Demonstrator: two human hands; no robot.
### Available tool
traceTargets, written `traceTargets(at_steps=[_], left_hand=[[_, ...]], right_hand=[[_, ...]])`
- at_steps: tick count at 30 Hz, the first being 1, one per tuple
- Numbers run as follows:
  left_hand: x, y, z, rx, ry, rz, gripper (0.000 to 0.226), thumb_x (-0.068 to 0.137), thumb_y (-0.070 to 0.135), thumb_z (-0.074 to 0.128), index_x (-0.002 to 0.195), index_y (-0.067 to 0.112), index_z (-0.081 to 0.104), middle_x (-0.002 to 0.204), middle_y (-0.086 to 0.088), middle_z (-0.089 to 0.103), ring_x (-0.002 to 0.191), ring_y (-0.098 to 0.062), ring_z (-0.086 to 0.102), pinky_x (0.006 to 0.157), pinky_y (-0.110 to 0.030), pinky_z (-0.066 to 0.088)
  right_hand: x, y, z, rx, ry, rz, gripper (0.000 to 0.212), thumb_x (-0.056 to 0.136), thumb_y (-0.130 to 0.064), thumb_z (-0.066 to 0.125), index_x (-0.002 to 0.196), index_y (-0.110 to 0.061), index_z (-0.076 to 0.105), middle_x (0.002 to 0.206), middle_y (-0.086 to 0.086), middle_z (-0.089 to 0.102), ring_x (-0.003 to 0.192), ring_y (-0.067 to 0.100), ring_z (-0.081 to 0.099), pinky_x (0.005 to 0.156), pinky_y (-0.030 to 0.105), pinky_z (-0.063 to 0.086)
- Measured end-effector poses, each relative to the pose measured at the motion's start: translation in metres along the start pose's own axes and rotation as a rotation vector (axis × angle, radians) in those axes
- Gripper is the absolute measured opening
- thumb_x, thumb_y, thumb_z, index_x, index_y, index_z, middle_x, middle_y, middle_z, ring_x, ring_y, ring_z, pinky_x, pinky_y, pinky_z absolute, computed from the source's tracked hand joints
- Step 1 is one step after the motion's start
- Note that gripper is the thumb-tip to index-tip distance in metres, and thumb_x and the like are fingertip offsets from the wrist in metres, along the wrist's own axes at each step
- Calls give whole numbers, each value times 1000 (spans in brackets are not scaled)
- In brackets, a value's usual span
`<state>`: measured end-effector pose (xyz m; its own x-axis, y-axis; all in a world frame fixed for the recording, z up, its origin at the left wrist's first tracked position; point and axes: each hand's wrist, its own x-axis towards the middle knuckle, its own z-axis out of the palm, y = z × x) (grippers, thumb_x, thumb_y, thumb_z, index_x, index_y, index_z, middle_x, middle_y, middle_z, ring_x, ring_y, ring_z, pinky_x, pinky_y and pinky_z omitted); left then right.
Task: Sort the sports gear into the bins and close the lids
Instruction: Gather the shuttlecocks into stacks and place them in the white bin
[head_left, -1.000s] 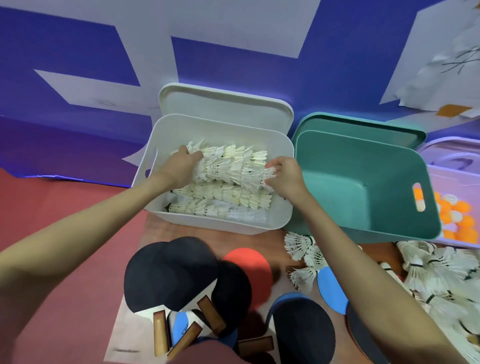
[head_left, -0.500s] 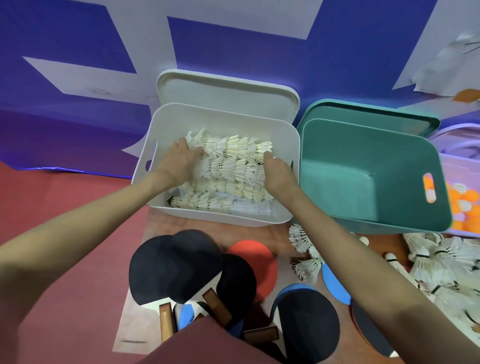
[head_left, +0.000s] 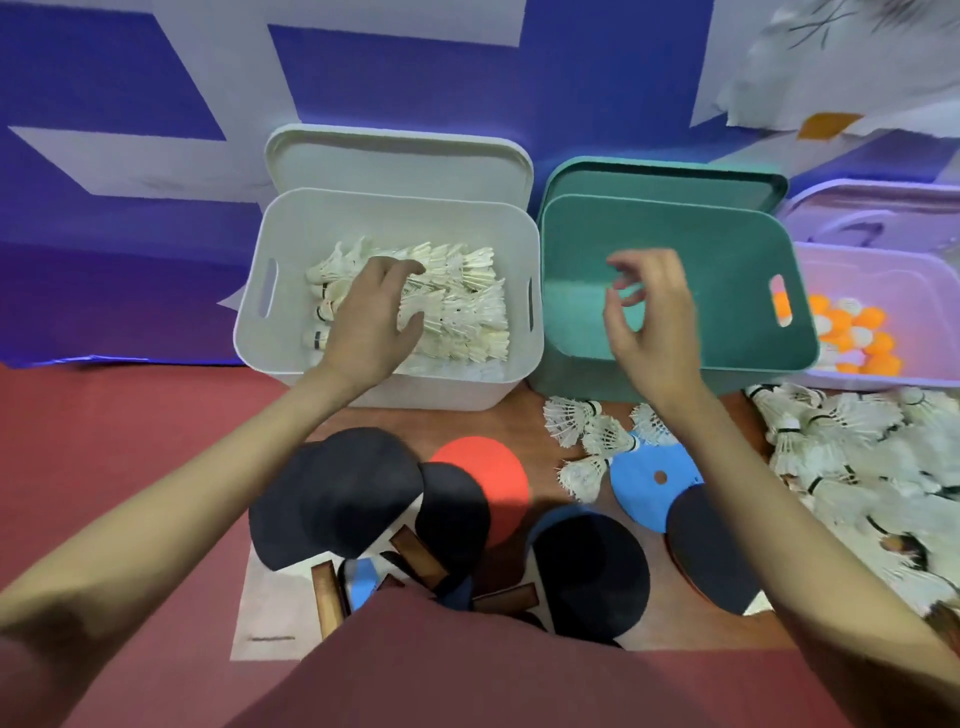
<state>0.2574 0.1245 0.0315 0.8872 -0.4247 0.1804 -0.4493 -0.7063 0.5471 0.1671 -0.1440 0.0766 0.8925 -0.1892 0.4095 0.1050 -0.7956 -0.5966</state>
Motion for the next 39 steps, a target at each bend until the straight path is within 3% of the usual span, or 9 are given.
traceTargets(at_steps=[3,6,11,21,24,28,32,36,39], left_hand=[[-30,51,10,-178,119,191,31,87,5,58,118,6,55,110,-7,54,95,-16,55,81,-25,44],[-57,79,36,-168,48,297,21,89,5,55,110,4,58,100,-7,56,89,-19,55,76,-30,46],[-84,91,86,-202,-178,177,22,84,8,55,106,10,59,98,-2,57,93,-19,55,83,-35,46],[-108,118,146,-22,-380,-52,24,75,1,62,98,6,62,92,-9,60,87,-26,60,80,-34,47],[-109,132,167,-34,-436,-105,23,78,3,61,101,8,62,95,-7,62,89,-23,59,78,-24,41],[-111,155,195,-180,-487,-236,24,83,3,60,106,9,62,93,-4,65,86,-22,62,83,-28,48],[-101,178,210,-321,-523,-278,38,84,3,66,121,6,58,109,-9,66,96,-21,62,94,-32,49],[-91,196,211,-628,-748,-354,55,84,-14,59,135,0,43,122,-14,57,111,-20,55,92,-19,48],[-93,203,206,-762,-888,-365,59,81,-20,58,134,4,47,120,-11,62,112,-16,60,92,-27,50]], right_hand=[[-64,28,-8,29,58,206,15,88,-7,53,102,-9,53,92,7,54,74,16,54,66,33,49],[-129,54,3,-144,-276,276,14,87,-16,58,97,-11,50,89,2,53,71,21,55,61,42,48],[-167,75,17,-439,-727,393,50,85,-40,60,121,-11,43,119,7,51,105,29,55,66,33,33],[-176,112,0,-280,-501,486,15,86,-6,47,99,-1,53,81,17,61,78,36,58,59,32,36],[-189,134,-20,-153,-390,516,14,83,-5,53,94,1,59,78,18,64,75,35,59,62,36,45],[-205,153,-47,79,-299,573,4,79,-2,58,75,-2,57,65,13,60,62,26,57,62,36,47],[-208,162,-72,330,-305,641,15,79,2,64,90,-8,65,77,-1,63,59,-4,57,65,8,45],[-207,159,-95,459,-433,552,26,79,11,59,89,-12,65,79,-7,65,65,0,60,66,10,47],[-206,156,-105,488,-478,512,29,79,13,56,90,-12,66,86,-2,68,70,2,63,69,11,48]])
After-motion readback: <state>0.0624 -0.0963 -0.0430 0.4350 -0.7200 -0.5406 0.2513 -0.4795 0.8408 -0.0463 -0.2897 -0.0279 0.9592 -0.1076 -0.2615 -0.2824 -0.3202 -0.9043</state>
